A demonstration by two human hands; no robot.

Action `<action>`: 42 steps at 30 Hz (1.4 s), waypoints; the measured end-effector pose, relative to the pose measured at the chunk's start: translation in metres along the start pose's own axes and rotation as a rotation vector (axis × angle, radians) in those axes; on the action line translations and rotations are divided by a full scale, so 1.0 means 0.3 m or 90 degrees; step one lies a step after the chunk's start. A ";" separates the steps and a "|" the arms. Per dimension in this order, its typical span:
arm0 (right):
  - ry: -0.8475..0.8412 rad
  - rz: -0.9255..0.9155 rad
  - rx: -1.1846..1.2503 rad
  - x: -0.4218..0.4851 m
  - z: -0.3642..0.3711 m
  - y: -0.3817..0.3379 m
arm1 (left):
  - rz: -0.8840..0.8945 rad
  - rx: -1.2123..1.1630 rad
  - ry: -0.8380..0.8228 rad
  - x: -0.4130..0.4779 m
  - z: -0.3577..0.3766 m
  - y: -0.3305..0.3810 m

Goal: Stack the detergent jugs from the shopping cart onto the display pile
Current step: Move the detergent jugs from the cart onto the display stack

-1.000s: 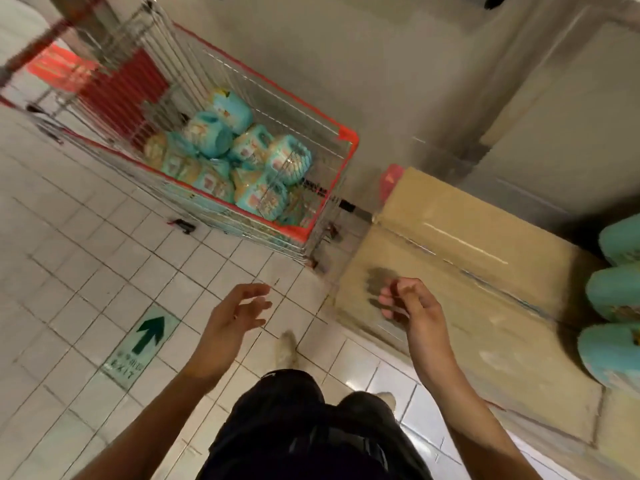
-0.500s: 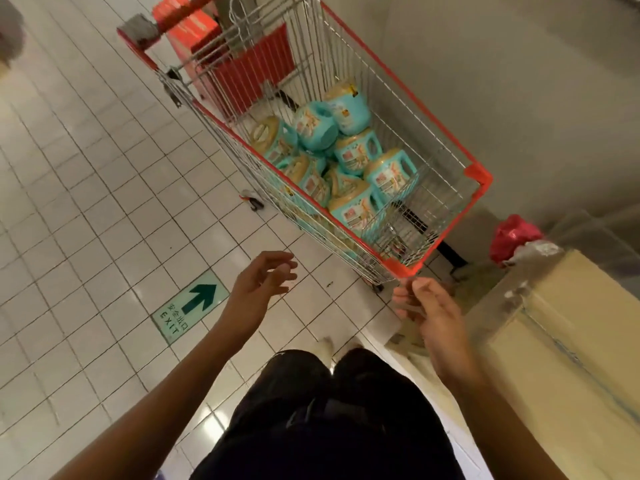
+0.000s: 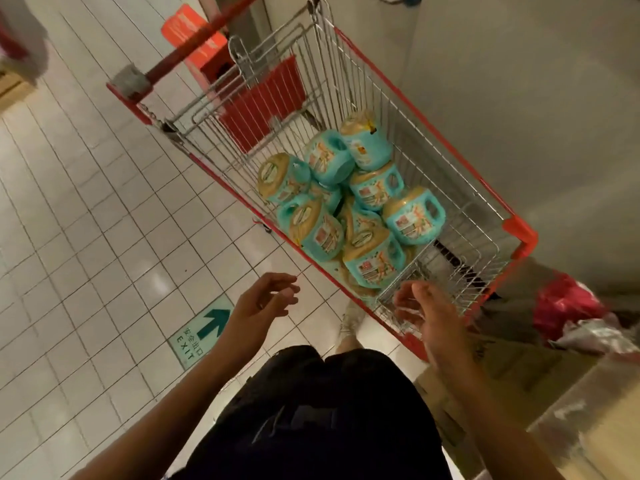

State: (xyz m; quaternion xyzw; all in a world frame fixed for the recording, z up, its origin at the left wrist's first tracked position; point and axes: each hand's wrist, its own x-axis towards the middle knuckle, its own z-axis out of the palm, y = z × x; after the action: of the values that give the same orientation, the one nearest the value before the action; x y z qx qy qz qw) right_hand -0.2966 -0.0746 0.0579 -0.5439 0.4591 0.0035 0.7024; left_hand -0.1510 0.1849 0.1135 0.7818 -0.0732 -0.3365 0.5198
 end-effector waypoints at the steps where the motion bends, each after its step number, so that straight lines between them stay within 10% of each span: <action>1: -0.001 0.000 -0.004 0.043 0.008 -0.023 | -0.007 0.003 -0.008 0.037 0.004 0.009; 22: 0.118 0.251 -0.320 1.096 0.101 0.131 | -0.494 0.046 -0.143 0.983 0.512 -0.449; 28: 0.076 0.327 -0.348 1.245 0.111 0.209 | -0.321 -0.009 -0.254 1.091 0.568 -0.588; 42: -0.061 0.409 -0.187 1.174 0.069 0.031 | -0.280 -0.015 -0.124 1.075 0.518 -0.504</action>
State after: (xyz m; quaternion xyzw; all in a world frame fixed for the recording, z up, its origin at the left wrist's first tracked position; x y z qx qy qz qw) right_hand -0.0842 -0.2292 -0.1779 -0.4665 0.5676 0.3156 0.6004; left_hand -0.0342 -0.0154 -0.1982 0.7368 0.0528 -0.5161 0.4336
